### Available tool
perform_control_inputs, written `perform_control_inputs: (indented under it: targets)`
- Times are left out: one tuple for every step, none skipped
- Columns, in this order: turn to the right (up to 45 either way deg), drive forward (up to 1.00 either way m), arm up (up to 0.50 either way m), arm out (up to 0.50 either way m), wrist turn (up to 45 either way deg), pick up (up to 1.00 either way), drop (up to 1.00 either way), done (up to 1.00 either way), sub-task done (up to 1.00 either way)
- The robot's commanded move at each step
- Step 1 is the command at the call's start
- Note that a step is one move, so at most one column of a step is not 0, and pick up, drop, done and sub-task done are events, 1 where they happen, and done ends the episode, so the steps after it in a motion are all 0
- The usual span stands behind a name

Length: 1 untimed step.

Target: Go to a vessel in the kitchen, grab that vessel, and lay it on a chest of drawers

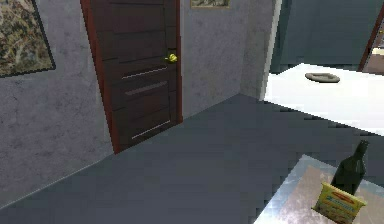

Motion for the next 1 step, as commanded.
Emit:
perform_control_inputs:
  targets:
    - [0.0,0.0,0.0,0.4,0.0,0.0,0.0,0.0,0.0]
